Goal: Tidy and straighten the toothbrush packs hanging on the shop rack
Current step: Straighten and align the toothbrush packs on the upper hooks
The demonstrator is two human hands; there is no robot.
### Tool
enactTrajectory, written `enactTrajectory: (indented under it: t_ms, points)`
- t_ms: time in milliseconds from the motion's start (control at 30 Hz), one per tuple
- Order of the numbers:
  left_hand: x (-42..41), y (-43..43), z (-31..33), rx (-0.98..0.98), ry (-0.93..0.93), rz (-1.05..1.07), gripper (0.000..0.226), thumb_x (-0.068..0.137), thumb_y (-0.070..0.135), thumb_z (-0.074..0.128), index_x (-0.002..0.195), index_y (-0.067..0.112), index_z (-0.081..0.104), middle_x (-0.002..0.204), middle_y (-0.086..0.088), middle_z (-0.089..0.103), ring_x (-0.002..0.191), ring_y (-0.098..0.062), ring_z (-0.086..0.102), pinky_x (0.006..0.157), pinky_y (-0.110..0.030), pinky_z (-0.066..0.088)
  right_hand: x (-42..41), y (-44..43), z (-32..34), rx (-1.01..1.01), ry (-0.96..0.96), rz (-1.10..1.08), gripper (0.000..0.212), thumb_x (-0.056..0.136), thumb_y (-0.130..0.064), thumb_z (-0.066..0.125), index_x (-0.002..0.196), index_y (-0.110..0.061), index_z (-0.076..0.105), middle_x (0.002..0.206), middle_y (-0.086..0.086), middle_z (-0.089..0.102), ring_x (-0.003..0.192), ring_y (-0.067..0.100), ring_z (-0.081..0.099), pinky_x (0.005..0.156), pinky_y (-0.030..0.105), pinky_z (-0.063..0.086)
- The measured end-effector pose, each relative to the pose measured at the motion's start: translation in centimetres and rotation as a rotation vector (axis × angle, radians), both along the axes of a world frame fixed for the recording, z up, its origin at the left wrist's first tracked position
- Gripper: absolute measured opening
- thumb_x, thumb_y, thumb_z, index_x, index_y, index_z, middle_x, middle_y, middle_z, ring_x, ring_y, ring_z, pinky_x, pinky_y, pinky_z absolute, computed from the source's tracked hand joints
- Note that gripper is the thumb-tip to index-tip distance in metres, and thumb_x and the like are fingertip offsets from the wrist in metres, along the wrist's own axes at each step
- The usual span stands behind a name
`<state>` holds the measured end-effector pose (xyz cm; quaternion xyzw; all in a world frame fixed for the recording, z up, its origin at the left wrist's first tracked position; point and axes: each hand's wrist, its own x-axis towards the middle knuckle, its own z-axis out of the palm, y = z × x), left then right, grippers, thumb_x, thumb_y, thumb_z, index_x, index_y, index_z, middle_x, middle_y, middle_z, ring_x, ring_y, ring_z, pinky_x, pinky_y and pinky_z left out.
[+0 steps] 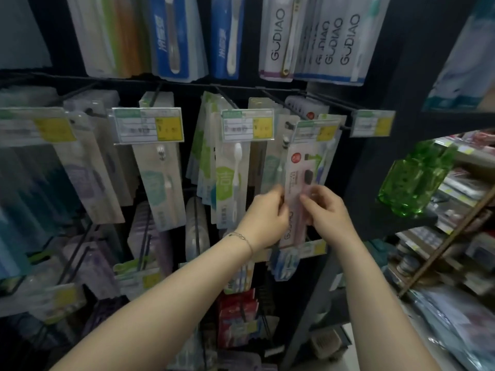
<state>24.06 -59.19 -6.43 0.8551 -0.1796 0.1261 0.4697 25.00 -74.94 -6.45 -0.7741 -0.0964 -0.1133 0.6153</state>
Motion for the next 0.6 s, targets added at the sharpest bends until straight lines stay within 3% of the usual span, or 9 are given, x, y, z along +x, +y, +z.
enactTrajectory:
  t_ms: [167, 367, 467, 600]
  points:
    - [3.3, -1.1, 0.7, 0.096, 0.015, -0.078, 0.008, 0.100, 0.021, 0.047, 0.101, 0.017, 0.054, 0.088, -0.003, 0.066, 0.078, -0.019, 0.066, 0.075, -0.048, 0.058, 2.3, -0.7, -0.5, 0.012, 0.026, -0.080, 0.015, 0.096, -0.022, 0.058, 0.093, -0.034, 0.066, 0.098, -0.001, 0.071, 0.098, 0.020, 0.068, 0.086, 0.042, 0.056]
    - [5.3, -1.8, -1.2, 0.085, -0.022, -0.206, 0.009, 0.100, 0.021, 0.048, 0.095, 0.014, 0.052, 0.084, -0.005, 0.066, 0.072, -0.018, 0.066, 0.070, -0.049, 0.057, 3.1, -1.4, -1.7, 0.044, 0.060, -0.128, 0.018, 0.099, -0.010, 0.054, 0.093, -0.024, 0.064, 0.077, -0.013, 0.069, 0.073, 0.003, 0.064, 0.063, 0.018, 0.047]
    - [6.4, -2.2, -1.2, 0.043, -0.048, -0.217, 0.010, 0.100, 0.017, 0.048, 0.096, 0.009, 0.052, 0.086, -0.007, 0.066, 0.076, -0.018, 0.066, 0.072, -0.047, 0.056, 4.1, -1.7, -1.5, 0.020, 0.059, -0.161, 0.017, 0.098, -0.012, 0.055, 0.088, -0.024, 0.063, 0.068, -0.017, 0.066, 0.066, 0.001, 0.061, 0.065, 0.024, 0.045]
    - [7.9, -3.4, 0.3, 0.018, -0.052, -0.181, 0.011, 0.100, 0.014, 0.047, 0.095, 0.005, 0.052, 0.085, -0.010, 0.064, 0.076, -0.022, 0.064, 0.072, -0.050, 0.054, 5.6, -1.9, -0.1, 0.005, -0.010, -0.227, 0.013, 0.097, -0.016, 0.056, 0.092, -0.023, 0.065, 0.080, -0.008, 0.067, 0.073, 0.009, 0.062, 0.071, 0.032, 0.047]
